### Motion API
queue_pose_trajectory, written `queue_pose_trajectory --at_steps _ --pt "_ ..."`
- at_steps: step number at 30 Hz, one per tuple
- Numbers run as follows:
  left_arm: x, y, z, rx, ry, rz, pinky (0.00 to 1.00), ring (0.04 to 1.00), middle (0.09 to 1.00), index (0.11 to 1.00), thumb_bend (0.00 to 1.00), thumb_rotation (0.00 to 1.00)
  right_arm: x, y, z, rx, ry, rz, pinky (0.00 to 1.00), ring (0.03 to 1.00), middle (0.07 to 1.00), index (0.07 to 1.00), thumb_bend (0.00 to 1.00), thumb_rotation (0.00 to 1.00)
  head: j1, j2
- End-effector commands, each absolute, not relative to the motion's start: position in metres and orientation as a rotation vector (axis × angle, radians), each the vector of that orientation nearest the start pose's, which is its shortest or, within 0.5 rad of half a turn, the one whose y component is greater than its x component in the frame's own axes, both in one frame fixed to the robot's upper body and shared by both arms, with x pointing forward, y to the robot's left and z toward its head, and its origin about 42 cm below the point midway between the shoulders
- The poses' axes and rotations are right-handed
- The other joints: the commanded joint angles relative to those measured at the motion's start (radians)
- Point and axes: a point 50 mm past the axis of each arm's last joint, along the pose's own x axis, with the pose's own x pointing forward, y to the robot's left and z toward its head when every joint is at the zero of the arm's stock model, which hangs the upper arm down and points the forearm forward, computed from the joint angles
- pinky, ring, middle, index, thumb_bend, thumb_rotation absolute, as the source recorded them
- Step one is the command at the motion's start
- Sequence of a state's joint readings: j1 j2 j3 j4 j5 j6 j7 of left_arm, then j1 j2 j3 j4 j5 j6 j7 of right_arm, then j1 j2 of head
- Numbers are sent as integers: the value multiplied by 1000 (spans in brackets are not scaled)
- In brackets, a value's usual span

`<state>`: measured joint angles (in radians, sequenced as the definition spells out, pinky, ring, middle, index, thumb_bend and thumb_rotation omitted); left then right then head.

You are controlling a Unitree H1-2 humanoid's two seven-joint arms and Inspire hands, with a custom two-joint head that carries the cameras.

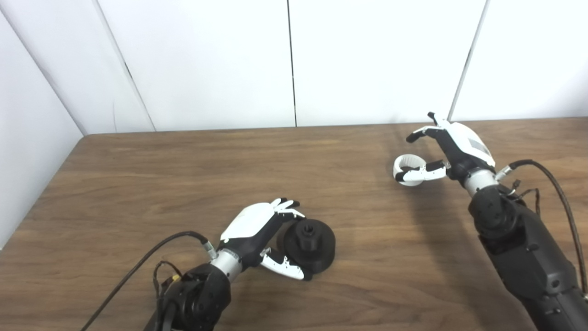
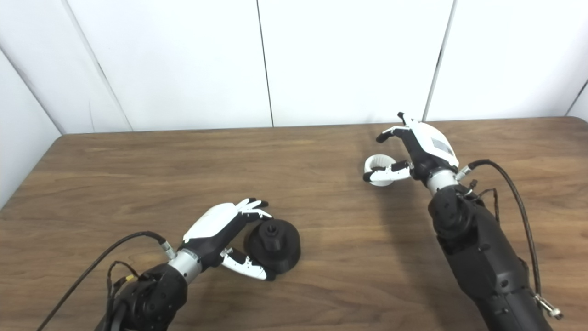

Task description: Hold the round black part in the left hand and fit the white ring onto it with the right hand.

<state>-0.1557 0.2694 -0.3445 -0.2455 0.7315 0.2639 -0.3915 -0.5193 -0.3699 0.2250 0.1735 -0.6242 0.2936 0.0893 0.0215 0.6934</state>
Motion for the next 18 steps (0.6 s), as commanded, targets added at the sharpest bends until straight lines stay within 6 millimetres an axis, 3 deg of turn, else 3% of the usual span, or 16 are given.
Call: queue_pose_trajectory --at_steps 1,18 --pt "315 184 173 1034 -86 -463 951 1000 956 712 925 282 451 -261 253 -1096 -167 18 1000 1000 1000 704 890 322 0 0" --pt "315 183 175 1035 -88 -462 950 1000 958 714 919 276 467 -275 246 -1137 -97 45 1000 1000 993 724 886 348 -1 -3"
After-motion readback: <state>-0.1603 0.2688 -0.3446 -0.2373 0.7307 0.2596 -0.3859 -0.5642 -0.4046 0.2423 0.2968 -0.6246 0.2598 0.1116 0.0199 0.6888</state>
